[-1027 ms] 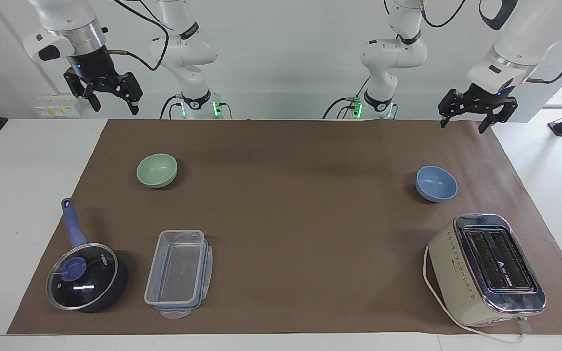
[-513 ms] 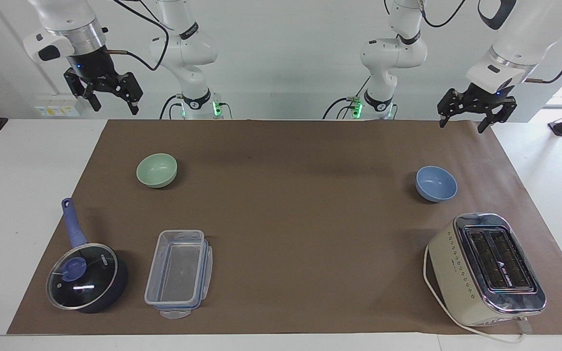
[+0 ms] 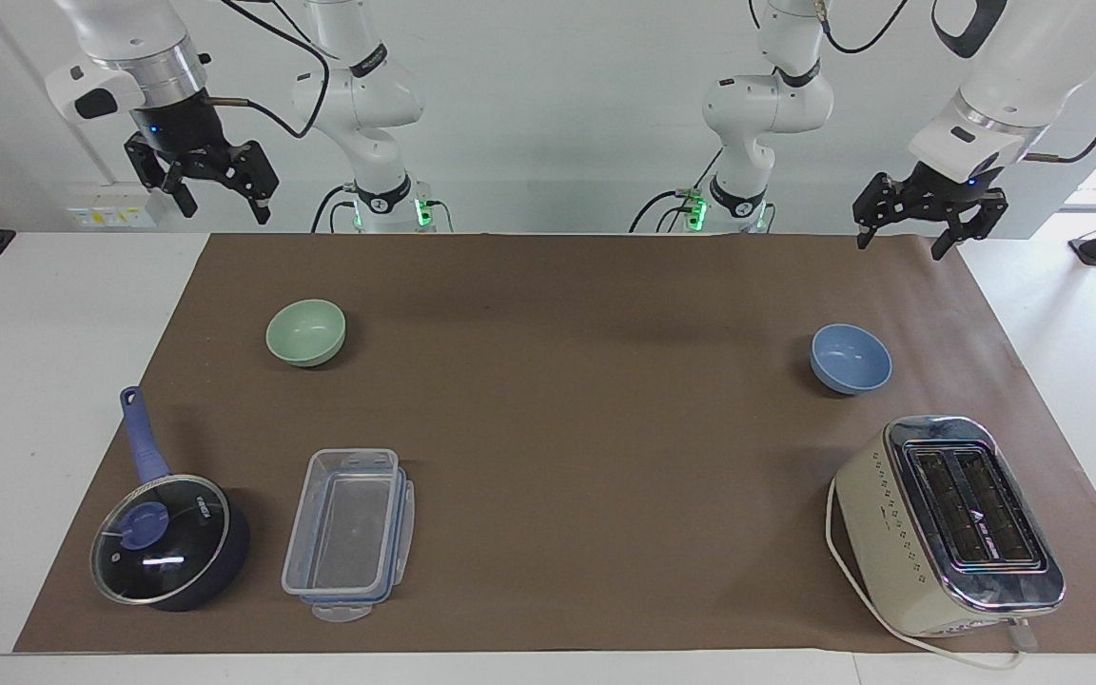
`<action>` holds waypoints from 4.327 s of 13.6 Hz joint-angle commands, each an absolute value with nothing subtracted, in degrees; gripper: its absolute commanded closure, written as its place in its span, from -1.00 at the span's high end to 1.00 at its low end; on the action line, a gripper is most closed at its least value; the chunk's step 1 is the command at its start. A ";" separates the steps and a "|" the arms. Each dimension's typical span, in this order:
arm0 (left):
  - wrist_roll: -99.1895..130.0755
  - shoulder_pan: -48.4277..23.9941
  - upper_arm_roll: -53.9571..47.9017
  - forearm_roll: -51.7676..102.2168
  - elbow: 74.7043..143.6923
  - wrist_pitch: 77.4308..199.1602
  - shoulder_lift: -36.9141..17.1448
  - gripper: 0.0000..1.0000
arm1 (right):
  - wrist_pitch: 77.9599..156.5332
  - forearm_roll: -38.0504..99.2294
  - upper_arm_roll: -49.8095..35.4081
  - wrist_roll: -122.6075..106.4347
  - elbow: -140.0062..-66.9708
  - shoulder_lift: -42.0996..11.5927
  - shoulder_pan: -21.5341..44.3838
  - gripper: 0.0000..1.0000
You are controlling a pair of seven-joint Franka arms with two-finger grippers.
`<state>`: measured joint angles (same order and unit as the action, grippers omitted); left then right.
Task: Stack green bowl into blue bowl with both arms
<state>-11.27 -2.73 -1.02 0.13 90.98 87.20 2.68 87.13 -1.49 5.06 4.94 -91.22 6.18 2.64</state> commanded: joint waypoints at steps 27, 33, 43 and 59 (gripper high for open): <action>-20.99 2.71 -0.35 1.41 102.56 93.68 7.12 1.00 | 86.22 -1.76 4.66 3.69 -91.32 6.86 2.20 1.00; -28.03 9.57 -0.26 1.76 113.70 106.84 7.12 1.00 | 86.13 -1.76 4.66 3.69 -91.32 6.86 2.20 1.00; -32.78 14.33 -0.26 10.18 124.10 128.40 -2.63 1.00 | 86.22 -1.67 4.66 3.69 -91.32 6.86 2.20 1.00; -34.37 14.15 -0.26 14.06 127.37 127.63 -1.06 -1.00 | 86.22 -1.76 4.66 3.69 -91.32 6.86 2.20 1.00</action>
